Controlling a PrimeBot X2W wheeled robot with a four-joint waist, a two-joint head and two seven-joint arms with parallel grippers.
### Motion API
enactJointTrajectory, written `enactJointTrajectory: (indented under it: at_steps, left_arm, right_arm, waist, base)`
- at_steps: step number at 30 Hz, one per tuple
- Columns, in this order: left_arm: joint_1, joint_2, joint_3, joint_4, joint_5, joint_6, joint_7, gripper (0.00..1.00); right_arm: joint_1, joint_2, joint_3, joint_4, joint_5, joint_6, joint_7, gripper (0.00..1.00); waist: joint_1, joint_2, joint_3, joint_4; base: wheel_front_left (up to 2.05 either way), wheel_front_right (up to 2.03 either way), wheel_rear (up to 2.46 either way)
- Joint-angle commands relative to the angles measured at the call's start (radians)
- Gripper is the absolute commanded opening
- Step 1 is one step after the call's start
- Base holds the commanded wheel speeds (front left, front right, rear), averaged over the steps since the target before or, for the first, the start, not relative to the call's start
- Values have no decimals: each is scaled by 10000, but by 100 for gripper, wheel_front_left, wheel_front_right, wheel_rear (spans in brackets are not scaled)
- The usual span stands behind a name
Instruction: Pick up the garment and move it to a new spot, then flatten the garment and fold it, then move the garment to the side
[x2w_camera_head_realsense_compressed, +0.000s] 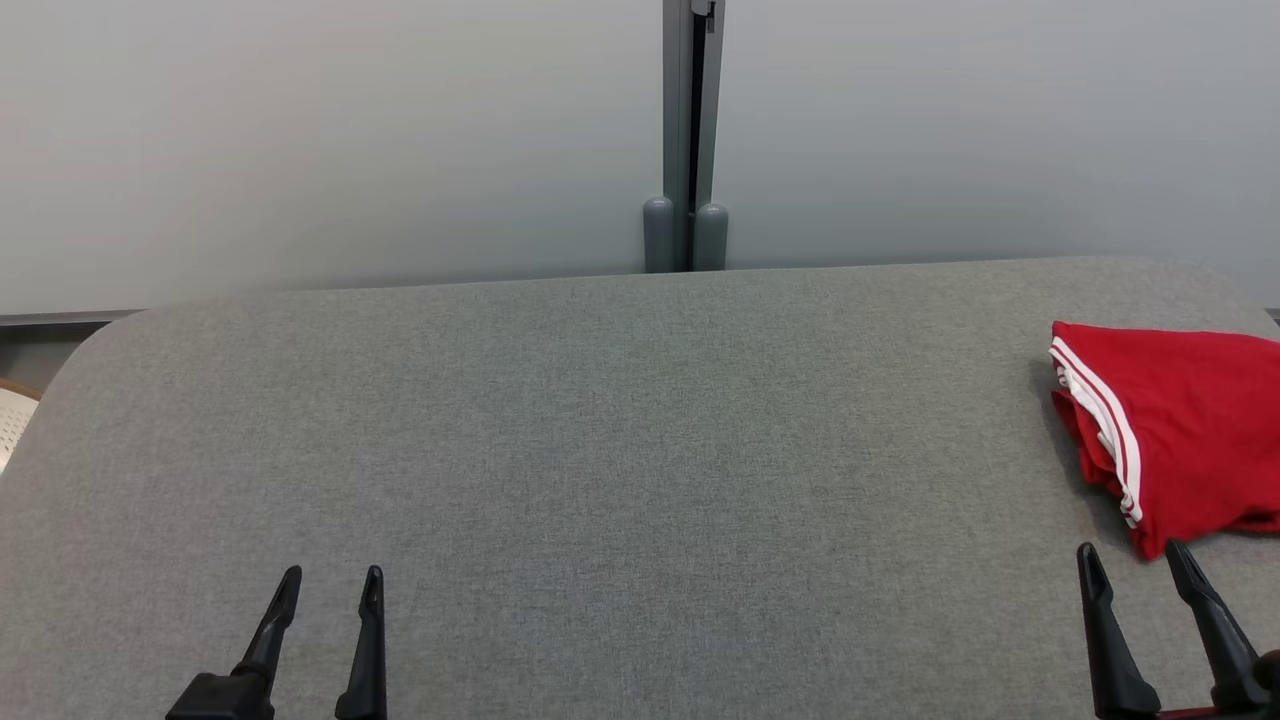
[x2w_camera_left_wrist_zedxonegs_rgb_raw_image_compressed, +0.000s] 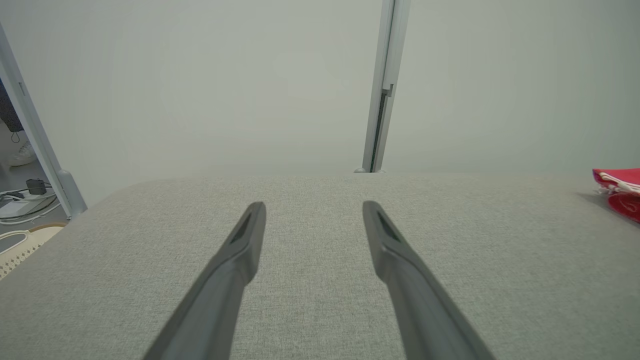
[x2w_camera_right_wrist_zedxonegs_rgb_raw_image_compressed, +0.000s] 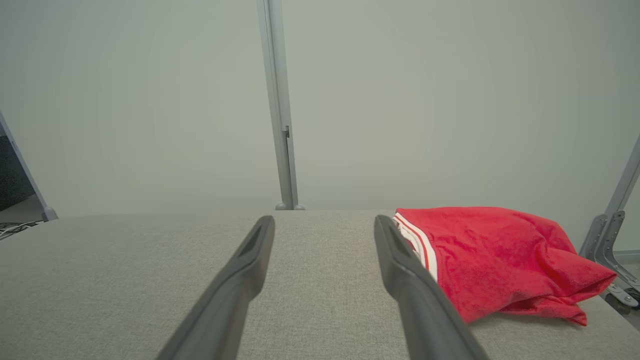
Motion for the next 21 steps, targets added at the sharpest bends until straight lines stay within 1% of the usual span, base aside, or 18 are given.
enactJointTrajectory:
  at_steps: [1, 21]
  left_arm:
    - [-107, 39, 16, -20, -40, 46, -41, 100]
    - [-201, 62, -67, 98, -140, 94, -41, 100]
  right_arm:
    - [-35, -38, 11, 34, 42, -19, -5, 100]
    - [-146, -56, 84, 32, 120, -19, -80, 100]
  waist:
    - [0, -1, 13, -11]
    - [0, -1, 26, -30]
  base:
    - [0, 0, 0]
    - [0, 0, 0]
